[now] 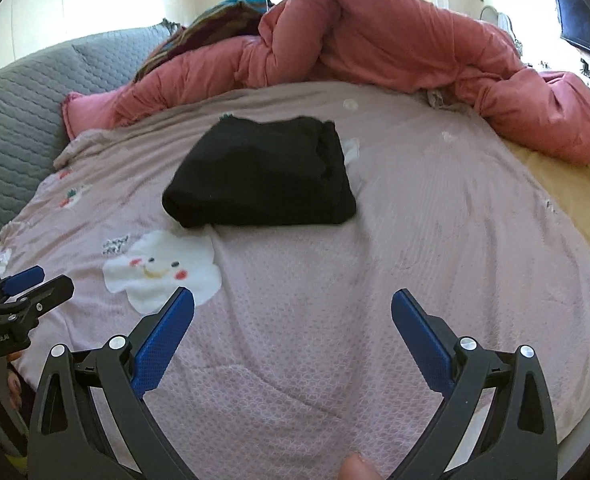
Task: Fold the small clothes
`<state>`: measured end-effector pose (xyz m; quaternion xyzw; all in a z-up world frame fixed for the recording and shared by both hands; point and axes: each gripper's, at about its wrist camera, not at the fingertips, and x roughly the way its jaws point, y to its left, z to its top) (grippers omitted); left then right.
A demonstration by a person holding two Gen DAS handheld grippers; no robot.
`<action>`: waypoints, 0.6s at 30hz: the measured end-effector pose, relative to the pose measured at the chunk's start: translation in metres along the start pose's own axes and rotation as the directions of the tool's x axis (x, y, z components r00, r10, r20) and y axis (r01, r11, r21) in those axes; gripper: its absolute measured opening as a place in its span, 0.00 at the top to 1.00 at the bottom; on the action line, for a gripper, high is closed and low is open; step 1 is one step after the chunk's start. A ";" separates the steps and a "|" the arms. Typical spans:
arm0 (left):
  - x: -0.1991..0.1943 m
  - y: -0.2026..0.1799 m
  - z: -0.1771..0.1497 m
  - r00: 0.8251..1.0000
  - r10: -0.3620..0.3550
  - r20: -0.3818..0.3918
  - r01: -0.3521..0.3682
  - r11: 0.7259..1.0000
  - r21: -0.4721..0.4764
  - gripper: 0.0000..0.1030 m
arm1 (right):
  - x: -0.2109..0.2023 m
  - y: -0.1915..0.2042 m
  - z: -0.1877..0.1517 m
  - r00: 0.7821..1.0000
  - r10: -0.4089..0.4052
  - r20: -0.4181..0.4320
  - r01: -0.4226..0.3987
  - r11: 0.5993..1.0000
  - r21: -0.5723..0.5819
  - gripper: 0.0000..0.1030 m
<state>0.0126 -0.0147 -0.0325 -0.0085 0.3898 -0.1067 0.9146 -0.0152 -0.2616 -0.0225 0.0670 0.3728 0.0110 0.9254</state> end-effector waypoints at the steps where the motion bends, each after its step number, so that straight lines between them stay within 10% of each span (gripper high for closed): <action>1: 0.001 0.000 0.000 1.000 -0.001 -0.003 0.001 1.000 -0.003 0.09 | 0.001 0.001 0.000 1.000 -0.004 0.000 0.004 1.000 -0.005 0.04; 18: 0.001 -0.001 0.001 1.000 0.027 -0.009 -0.027 1.000 -0.005 0.09 | 0.003 0.008 -0.006 1.000 0.007 0.001 -0.007 1.000 -0.023 0.04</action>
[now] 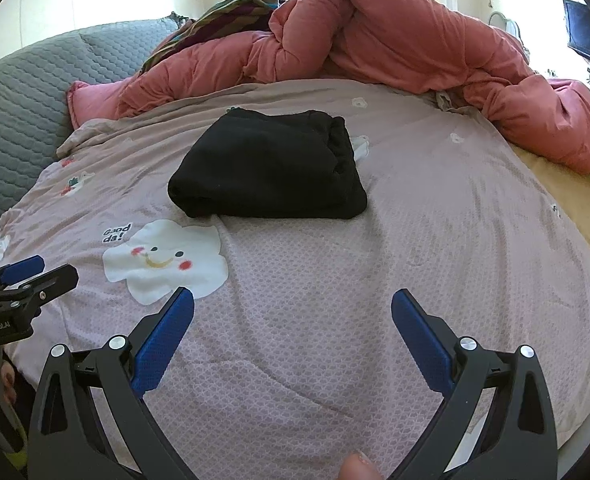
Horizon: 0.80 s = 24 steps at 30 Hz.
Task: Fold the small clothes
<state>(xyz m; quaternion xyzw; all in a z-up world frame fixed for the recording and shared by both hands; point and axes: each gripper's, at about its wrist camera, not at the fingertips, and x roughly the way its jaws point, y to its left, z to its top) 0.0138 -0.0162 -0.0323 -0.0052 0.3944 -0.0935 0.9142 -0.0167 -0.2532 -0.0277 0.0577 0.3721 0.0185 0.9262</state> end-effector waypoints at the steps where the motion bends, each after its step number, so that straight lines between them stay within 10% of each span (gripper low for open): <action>1: 0.000 0.000 0.000 1.000 0.003 0.001 -0.003 1.000 0.002 0.09 | 0.000 0.000 0.000 1.000 0.000 0.001 0.000 1.000 0.001 0.04; 24: -0.002 -0.003 0.001 1.000 0.003 -0.004 -0.003 1.000 0.006 0.09 | -0.006 0.002 0.002 1.000 0.001 0.010 -0.001 1.000 -0.006 0.04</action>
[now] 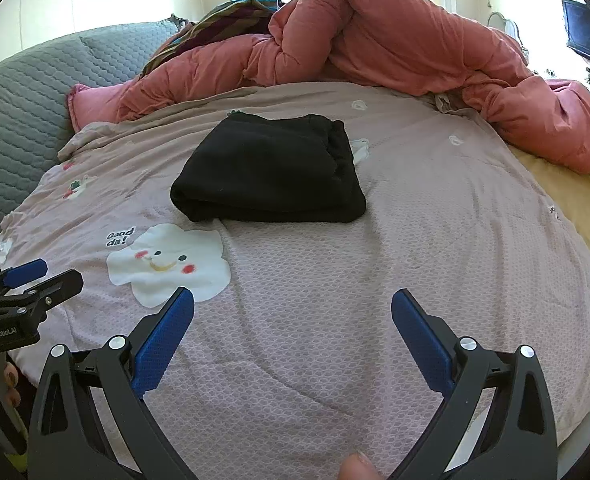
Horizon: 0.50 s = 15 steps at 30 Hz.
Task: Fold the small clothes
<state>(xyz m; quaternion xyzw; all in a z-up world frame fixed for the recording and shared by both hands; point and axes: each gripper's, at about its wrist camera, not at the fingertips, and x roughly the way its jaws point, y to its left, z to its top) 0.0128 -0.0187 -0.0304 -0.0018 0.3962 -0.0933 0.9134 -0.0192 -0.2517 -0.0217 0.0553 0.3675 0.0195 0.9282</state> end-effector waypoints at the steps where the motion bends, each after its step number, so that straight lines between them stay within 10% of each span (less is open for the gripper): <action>1: 0.000 0.000 0.000 1.000 0.000 -0.001 0.000 1.000 -0.003 0.09 | 0.000 0.000 0.000 1.000 -0.002 0.001 0.002 1.000 0.000 0.04; 15: -0.002 0.003 0.000 1.000 0.006 0.002 -0.006 1.000 -0.014 0.09 | -0.003 -0.001 0.000 1.000 -0.003 0.005 0.003 1.000 0.002 0.04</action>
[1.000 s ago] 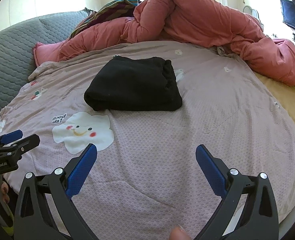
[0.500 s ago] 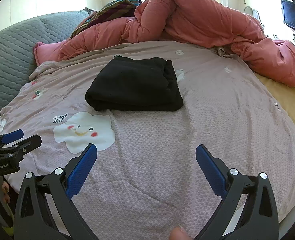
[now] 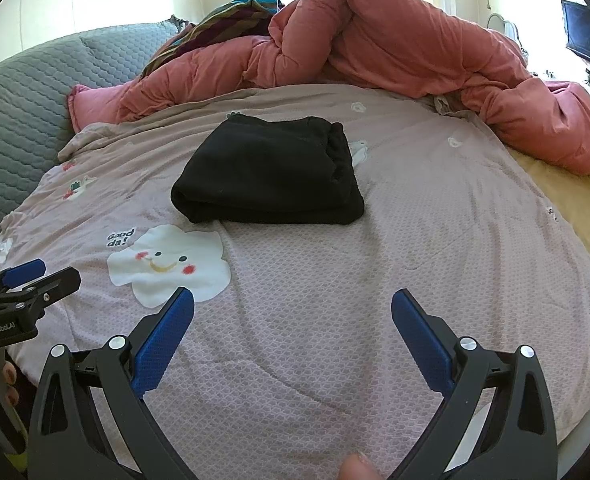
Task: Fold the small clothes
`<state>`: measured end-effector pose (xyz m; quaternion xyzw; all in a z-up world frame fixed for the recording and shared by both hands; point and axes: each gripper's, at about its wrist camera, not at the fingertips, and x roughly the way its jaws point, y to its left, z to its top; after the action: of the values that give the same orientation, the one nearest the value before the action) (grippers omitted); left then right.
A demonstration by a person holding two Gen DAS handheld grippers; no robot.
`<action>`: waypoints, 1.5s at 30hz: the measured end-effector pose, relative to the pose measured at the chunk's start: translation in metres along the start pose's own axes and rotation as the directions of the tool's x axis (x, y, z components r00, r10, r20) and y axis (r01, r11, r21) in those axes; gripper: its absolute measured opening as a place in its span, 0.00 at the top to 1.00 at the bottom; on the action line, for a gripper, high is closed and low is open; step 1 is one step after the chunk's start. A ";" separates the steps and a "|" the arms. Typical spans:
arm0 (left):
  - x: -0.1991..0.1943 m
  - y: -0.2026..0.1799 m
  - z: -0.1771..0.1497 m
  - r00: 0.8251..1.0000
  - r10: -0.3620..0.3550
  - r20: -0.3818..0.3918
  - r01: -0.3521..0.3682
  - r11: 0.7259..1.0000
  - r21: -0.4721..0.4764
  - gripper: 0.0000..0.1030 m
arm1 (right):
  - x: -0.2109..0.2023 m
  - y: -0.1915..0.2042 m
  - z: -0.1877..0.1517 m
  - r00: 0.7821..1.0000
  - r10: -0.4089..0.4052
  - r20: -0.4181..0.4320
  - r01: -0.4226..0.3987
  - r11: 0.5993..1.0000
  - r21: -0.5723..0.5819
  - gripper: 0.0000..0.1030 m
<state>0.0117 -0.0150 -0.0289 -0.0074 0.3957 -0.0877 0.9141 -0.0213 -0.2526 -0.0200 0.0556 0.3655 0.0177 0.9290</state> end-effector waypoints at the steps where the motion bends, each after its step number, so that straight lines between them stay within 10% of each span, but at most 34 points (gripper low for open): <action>1: 0.000 0.000 0.000 1.000 0.000 -0.001 0.000 1.000 0.000 0.09 | 0.000 0.000 0.000 1.000 0.000 0.000 0.000 1.000 0.000 0.04; 45: 0.005 -0.001 -0.001 0.999 0.021 -0.030 -0.021 1.000 -0.006 0.09 | 0.002 -0.002 0.000 1.000 -0.018 -0.010 0.018 1.000 0.000 0.04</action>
<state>0.0139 -0.0167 -0.0329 -0.0049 0.4097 -0.0767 0.9090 -0.0200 -0.2540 -0.0219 0.0524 0.3704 0.0094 0.9273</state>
